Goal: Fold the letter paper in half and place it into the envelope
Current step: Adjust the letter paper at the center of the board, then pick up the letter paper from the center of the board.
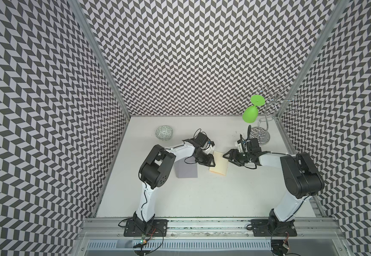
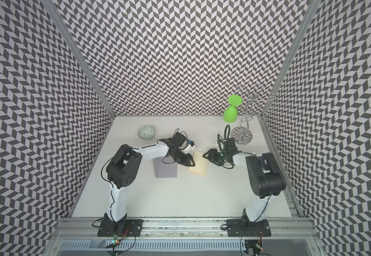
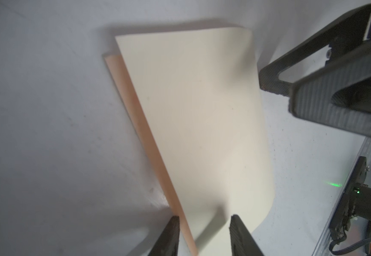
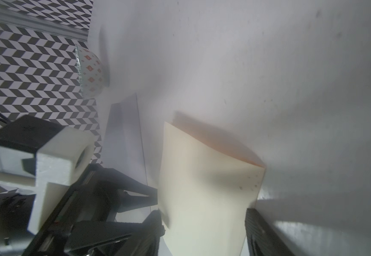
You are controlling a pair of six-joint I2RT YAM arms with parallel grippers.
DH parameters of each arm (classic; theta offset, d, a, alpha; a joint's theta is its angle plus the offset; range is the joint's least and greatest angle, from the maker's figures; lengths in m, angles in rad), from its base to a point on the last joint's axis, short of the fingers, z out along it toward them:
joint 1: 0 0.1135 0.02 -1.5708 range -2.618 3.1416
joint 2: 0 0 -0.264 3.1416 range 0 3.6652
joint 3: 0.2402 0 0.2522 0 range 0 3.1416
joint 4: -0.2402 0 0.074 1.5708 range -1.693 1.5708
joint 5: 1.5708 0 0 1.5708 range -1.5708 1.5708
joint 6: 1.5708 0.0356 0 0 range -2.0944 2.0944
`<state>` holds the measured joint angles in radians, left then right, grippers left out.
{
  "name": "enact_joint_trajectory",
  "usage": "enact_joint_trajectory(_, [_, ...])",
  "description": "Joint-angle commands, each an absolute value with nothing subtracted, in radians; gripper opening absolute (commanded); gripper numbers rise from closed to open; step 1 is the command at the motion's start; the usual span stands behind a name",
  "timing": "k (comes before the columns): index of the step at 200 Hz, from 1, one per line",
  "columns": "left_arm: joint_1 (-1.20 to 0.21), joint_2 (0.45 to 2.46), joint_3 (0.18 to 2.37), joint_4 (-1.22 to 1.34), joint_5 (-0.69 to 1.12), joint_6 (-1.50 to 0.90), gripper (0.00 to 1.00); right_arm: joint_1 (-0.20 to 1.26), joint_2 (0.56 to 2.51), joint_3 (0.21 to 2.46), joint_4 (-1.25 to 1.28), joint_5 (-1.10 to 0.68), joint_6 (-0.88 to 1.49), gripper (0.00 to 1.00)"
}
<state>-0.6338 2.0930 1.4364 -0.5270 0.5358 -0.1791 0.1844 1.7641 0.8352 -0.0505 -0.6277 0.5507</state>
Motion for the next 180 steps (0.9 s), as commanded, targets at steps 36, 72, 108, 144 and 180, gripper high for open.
enact_joint_trajectory(36, [-0.632,2.140,1.465,-0.531,0.513,-0.203,0.42,0.222,1.895,0.801,-0.341,-0.408,0.498,0.64])
enact_joint_trajectory(72, [-0.632,2.147,1.435,-0.519,0.500,-0.208,0.44,0.292,1.943,0.778,-0.293,-0.469,0.530,0.65])
enact_joint_trajectory(108, [-0.637,2.154,1.413,-0.497,0.512,-0.221,0.44,0.320,1.973,0.746,-0.236,-0.537,0.568,0.65])
enact_joint_trajectory(144, [-0.637,2.154,1.404,-0.490,0.529,-0.213,0.44,0.324,1.985,0.745,-0.224,-0.559,0.560,0.65])
enact_joint_trajectory(180, [-0.637,2.140,1.407,-0.495,0.549,-0.200,0.44,0.325,1.998,0.739,-0.189,-0.561,0.562,0.48])
